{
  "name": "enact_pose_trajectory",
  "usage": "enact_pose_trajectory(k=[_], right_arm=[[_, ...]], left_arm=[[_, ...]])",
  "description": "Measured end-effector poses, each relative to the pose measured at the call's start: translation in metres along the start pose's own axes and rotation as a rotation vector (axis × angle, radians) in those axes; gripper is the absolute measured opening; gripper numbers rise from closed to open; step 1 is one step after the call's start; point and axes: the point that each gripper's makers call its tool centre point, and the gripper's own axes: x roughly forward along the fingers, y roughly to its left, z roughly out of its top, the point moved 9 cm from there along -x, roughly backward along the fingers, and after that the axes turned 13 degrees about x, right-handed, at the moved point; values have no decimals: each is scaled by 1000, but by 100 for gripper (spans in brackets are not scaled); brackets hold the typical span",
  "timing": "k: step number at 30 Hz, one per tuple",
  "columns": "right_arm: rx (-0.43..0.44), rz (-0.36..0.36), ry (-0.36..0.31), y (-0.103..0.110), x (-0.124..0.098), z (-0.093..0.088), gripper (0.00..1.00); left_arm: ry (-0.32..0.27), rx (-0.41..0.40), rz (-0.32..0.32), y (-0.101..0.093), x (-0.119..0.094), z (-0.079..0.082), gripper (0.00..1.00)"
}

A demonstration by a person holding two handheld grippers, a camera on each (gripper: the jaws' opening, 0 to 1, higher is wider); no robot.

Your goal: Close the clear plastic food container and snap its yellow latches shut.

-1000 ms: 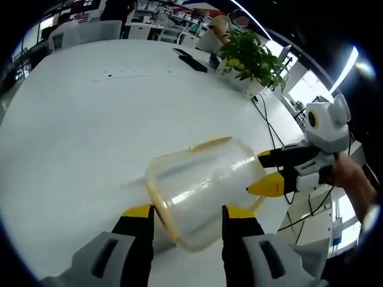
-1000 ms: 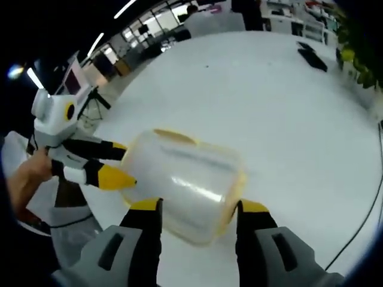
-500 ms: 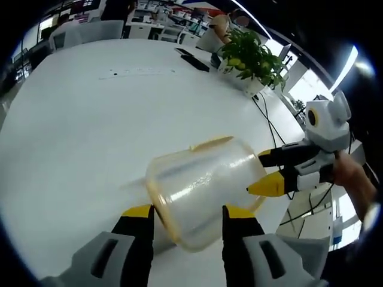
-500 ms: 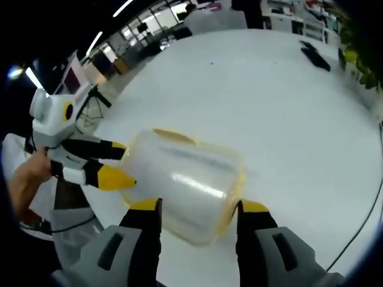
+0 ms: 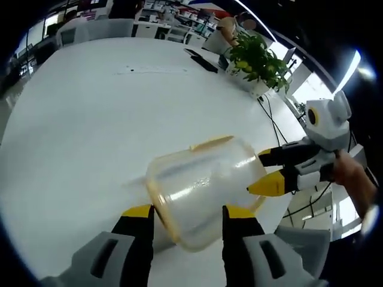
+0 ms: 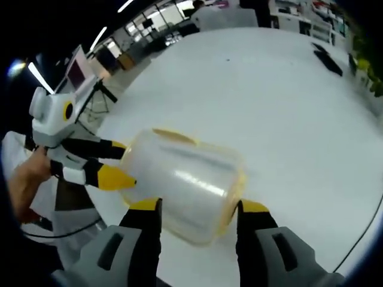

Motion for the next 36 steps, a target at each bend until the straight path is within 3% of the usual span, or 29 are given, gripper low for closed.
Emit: enact_pose_trajectory(k=[17,36], right_arm=[[-13,11,-5,24,12,-3,47],[-28,37,-9,25,12,-4,47]], left_arm=[[16,-13,7,17,-17,-13,40],[9,-17,-10,15,-24,-15,41]])
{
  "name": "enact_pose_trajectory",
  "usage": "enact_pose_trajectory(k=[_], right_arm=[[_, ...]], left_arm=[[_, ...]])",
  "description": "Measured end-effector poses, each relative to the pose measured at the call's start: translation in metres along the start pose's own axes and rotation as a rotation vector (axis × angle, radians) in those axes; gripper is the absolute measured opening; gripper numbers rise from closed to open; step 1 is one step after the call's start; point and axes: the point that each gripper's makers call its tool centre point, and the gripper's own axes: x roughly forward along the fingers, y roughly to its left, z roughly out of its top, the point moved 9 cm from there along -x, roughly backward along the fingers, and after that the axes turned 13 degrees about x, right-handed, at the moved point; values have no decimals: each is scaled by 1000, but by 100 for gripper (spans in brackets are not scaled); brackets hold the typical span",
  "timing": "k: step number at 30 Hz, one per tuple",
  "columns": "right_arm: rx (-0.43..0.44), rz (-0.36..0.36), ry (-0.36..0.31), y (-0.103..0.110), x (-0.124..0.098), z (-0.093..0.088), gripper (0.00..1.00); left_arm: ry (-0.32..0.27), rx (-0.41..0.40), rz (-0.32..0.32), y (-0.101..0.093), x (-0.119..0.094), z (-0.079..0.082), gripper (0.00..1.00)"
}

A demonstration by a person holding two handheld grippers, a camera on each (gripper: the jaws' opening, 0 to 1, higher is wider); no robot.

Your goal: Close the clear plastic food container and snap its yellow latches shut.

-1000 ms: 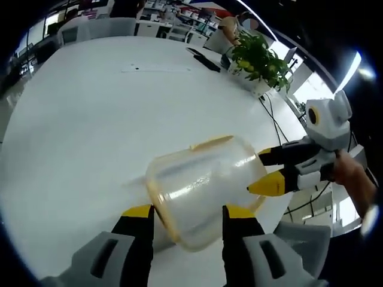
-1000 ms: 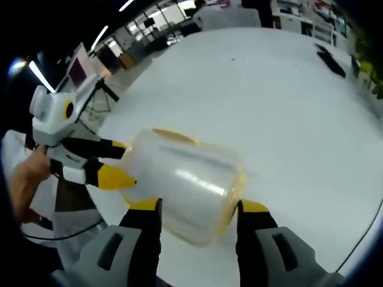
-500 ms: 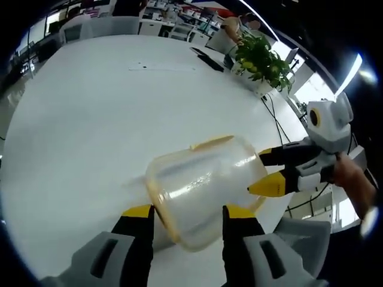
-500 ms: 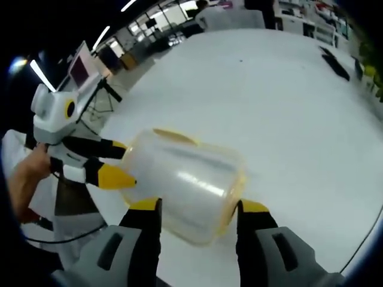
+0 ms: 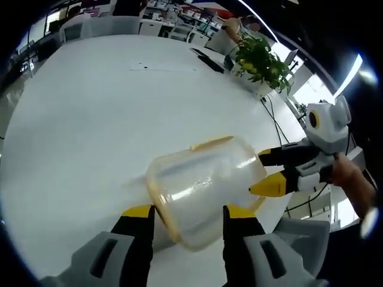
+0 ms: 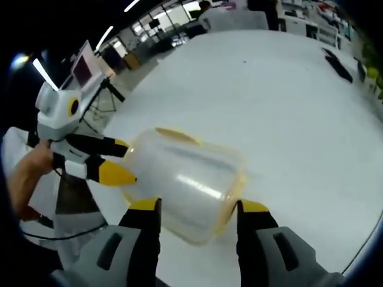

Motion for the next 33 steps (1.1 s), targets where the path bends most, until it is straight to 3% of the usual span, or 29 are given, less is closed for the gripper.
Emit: enact_pose_trajectory(k=[5,12,21,26,33], right_arm=[[-18,12,-2,-3,-1,1,46],[-207,37,-73,-2,-14,12,44],[-330,121,-111,9,-25,23,36],[-413,168,-95,15,-24,27,35],[-559,230,-60,21,-20,36,33]], left_arm=[[-1,31,-29,5,0,0,41],[-13,135,-34,8,-2,3,45],[-45,226,-19,14,-14,10,44],[-62,292,-13,12,-22,19,43],[-71,454,-75,1,-23,28,40]])
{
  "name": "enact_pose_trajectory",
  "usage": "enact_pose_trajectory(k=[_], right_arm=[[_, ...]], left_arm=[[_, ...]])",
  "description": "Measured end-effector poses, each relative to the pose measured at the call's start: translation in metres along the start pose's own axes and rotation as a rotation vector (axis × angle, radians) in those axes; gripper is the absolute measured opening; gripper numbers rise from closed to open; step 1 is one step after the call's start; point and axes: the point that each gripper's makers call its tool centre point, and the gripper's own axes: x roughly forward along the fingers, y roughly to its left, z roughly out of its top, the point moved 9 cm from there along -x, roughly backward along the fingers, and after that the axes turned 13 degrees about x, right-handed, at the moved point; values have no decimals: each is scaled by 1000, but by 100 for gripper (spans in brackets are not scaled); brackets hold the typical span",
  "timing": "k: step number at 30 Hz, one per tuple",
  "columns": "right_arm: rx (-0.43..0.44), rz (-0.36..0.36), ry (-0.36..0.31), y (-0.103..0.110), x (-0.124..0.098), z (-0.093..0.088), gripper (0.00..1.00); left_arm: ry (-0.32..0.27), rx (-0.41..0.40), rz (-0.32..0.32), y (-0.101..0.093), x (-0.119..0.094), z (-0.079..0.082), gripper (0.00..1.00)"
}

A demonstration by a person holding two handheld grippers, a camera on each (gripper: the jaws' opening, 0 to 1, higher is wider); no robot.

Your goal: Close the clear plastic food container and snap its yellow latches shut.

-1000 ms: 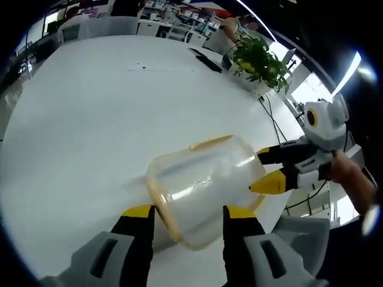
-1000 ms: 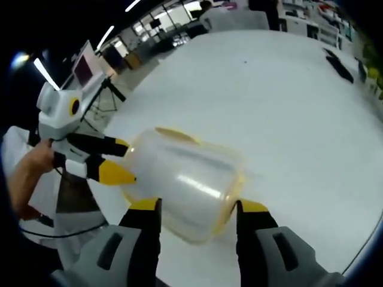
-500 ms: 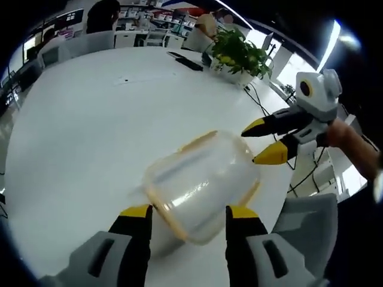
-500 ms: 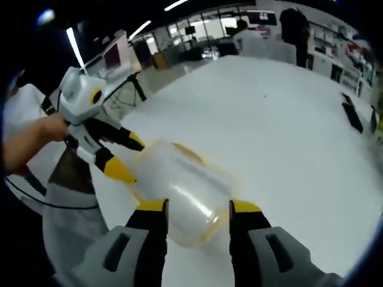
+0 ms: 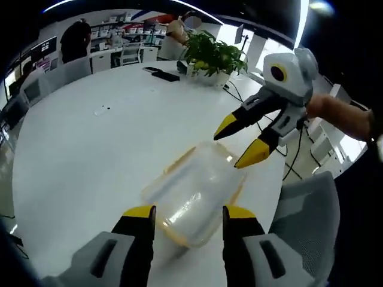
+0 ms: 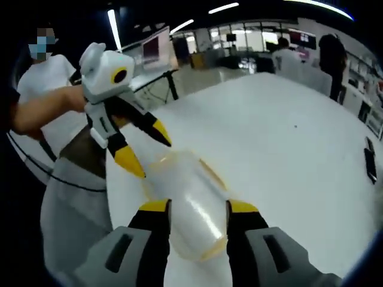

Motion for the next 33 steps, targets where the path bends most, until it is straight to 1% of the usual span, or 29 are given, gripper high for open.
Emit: enact_pose_trajectory(k=[1,2,4,5,7,9,16,19,24,26,27,33], right_arm=[[-15,10,10,0,1,0,33],[-47,28,20,0,2,1,33],[-82,29,36,-2,4,2,33],[-108,36,39,0,6,3,33],[-128,58,51,1,8,3,33],[-163,61,67,0,10,4,33],[-192,85,82,-3,15,6,32],[-188,103,81,-3,18,8,32],[-199,121,86,-2,23,10,34],[-207,130,92,-2,26,12,36],[-209,139,97,-1,28,12,37],[-221,165,120,-3,34,13,41]], left_arm=[[2,16,-6,-1,1,1,40],[0,44,-19,-1,3,3,40],[10,57,-28,-4,4,5,39],[11,80,-35,-4,6,7,38],[16,116,-59,-6,9,10,36],[30,142,-68,-7,13,13,36],[54,204,-108,-8,25,25,35],[66,228,-126,-10,30,28,35],[70,262,-155,-13,37,31,35],[74,295,-162,-14,39,32,35],[63,299,-164,-15,39,33,35],[45,332,-156,-17,40,35,37]])
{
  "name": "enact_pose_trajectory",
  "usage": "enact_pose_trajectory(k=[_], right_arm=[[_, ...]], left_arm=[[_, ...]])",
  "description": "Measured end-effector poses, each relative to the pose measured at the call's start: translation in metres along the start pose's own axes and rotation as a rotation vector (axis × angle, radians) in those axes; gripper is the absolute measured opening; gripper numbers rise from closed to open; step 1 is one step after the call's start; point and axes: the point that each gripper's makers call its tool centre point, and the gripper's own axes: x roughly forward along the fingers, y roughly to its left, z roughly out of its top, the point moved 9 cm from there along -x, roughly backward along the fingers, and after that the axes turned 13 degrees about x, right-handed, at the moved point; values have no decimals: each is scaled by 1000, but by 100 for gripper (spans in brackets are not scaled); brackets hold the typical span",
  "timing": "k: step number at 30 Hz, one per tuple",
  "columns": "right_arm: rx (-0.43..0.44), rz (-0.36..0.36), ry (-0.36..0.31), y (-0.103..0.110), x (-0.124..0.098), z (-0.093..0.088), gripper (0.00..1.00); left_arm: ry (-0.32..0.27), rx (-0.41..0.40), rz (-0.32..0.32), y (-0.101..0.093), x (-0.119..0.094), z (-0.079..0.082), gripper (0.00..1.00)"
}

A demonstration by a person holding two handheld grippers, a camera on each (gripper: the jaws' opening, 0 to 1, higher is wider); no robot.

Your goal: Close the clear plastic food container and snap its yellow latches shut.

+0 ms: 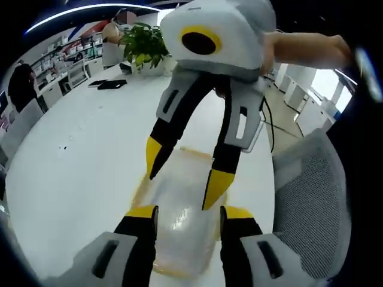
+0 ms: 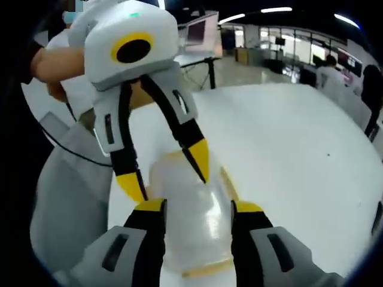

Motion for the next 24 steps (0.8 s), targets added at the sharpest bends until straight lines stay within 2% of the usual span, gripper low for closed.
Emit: enact_pose_trajectory(k=[6,13,24], right_arm=[[-1,18,18,-2,3,0,45],[-8,55,34,-2,6,-1,52],[-19,63,48,-8,5,0,48]], left_arm=[[-7,23,0,-11,0,-1,43],[8,63,19,-22,5,-6,44],[-5,173,79,-36,11,-14,44]])
